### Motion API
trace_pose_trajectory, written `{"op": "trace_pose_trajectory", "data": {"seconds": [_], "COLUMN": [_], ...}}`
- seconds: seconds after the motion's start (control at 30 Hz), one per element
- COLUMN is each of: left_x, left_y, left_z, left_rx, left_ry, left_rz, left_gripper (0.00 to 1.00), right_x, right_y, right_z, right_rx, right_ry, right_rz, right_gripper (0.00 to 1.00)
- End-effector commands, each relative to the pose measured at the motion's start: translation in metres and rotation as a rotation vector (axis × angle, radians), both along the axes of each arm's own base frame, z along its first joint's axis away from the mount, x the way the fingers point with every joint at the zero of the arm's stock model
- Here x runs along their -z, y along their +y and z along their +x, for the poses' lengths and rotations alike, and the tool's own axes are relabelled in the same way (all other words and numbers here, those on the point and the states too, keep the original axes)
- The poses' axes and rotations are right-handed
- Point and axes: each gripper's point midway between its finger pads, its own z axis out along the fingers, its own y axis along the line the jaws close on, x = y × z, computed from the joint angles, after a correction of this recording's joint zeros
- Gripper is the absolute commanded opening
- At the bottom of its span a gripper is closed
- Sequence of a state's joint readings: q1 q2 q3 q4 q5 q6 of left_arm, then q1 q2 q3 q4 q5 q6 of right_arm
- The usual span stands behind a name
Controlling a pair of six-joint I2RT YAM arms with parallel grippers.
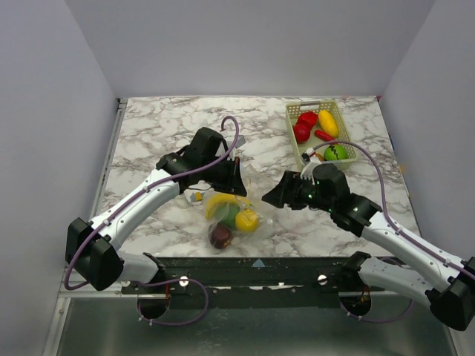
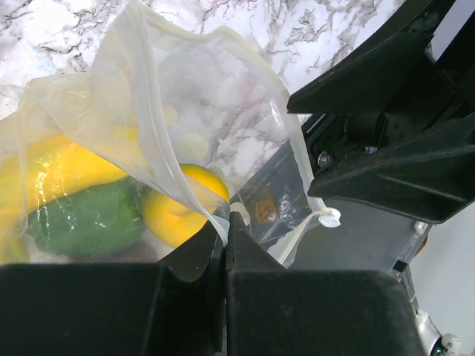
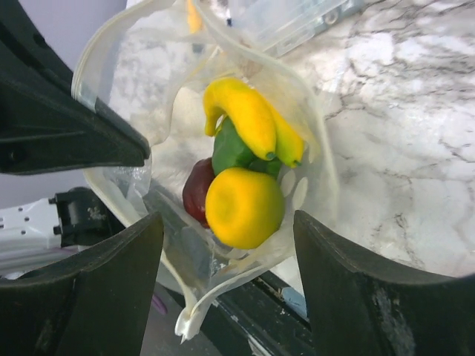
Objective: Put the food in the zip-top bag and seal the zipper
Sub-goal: Place the fake fruit in the zipper food storage bag.
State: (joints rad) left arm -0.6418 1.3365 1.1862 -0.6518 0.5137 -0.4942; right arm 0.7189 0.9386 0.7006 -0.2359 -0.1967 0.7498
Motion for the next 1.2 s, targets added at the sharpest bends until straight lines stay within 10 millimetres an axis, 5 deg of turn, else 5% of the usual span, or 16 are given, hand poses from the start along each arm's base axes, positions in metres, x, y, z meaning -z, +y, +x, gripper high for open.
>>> {"op": "trace_pose_trajectory", "data": {"seconds": [0.0, 0.5, 0.73, 0.9, 1.17], "left_x": [-0.005, -0.004, -0.007, -0.009, -0.009], "left_y": [-0.004, -0.005, -0.004, -0.004, -0.004], "left_z": [-0.002, -0.002, -0.003, -0.004, -0.005], "left_rx": [0.025, 0.026, 0.027, 0.032, 0.035], "left_ry": [-0.010, -0.010, -0.022, -0.024, -0.021], "left_rz": [-0.026, -0.026, -0.034, -0.041, -0.044], "left_gripper": [0.00, 0.00, 0.00, 0.00, 0.00], "right_x": [-0.014, -0.033, -0.007, -0.001, 0.032], "right_y": [-0.017, -0.092, -0.163, -0.173, -0.219], "right_z": [0.021, 0.120, 0.180, 0.215, 0.232], "right_rx": [0.131, 0.553, 0.743, 0.782, 0.934], "right_ry": [-0.053, -0.152, -0.024, 0.011, 0.113], "right_rz": [-0.073, -0.348, -0.523, -0.627, -1.007], "right_gripper": [0.73, 0.79, 0.84, 0.91, 0.89]}}
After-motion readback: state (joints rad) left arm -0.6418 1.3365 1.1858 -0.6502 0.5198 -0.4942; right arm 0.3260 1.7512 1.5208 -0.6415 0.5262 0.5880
